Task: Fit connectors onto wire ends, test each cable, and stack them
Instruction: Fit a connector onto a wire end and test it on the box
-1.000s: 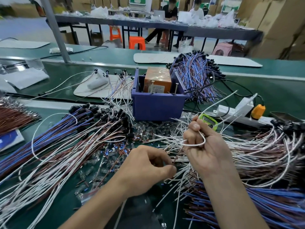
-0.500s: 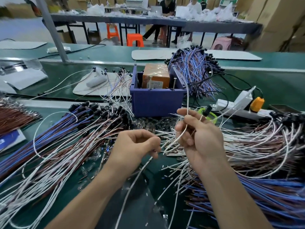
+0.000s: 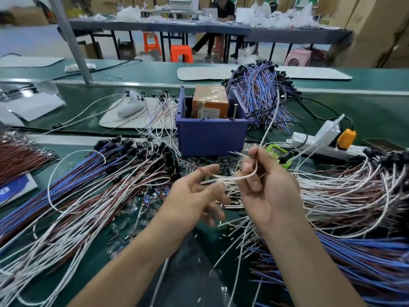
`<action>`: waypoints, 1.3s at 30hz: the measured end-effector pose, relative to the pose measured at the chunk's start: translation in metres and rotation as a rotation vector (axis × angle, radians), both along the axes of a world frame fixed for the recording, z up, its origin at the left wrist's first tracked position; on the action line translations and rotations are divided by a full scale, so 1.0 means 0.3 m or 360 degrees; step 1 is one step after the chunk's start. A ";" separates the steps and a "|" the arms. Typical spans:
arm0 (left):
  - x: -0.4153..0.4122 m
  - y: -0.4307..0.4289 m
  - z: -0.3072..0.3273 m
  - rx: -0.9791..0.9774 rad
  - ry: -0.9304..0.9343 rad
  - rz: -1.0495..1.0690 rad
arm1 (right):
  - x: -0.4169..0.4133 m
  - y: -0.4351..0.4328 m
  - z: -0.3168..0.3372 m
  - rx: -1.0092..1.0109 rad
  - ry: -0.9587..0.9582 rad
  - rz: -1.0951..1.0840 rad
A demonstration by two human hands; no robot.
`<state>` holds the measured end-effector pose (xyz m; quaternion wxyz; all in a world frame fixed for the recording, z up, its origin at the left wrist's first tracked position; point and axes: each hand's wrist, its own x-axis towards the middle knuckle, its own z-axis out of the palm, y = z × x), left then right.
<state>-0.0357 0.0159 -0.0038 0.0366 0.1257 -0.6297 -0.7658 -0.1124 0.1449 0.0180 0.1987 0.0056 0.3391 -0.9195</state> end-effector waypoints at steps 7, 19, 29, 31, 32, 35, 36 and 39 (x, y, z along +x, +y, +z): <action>-0.023 -0.034 0.001 0.0478 0.0205 0.0419 | 0.022 -0.044 -0.023 0.0635 0.0150 -0.0191; -0.151 -0.018 0.113 -0.0041 0.0158 0.0670 | -0.025 -0.039 -0.027 0.0999 0.0344 -0.0619; -0.143 -0.021 0.077 0.0287 0.0173 0.0490 | -0.021 -0.091 -0.068 0.1370 0.0861 -0.0190; -0.142 -0.027 0.068 0.0408 0.0116 0.0495 | -0.020 -0.084 -0.076 0.1453 0.0898 -0.0103; -0.142 -0.039 0.066 0.0459 0.0103 0.0530 | -0.022 -0.078 -0.081 0.1476 0.0894 -0.0055; -0.147 -0.102 0.070 0.0669 0.0115 0.0664 | -0.025 -0.057 -0.094 0.1420 0.0784 0.0093; -0.148 -0.126 0.069 0.0743 0.0117 0.0707 | -0.022 -0.053 -0.093 0.1352 0.0740 0.0134; -0.148 -0.173 0.068 0.0942 0.0117 0.0771 | -0.017 -0.052 -0.090 0.1205 0.0732 0.0199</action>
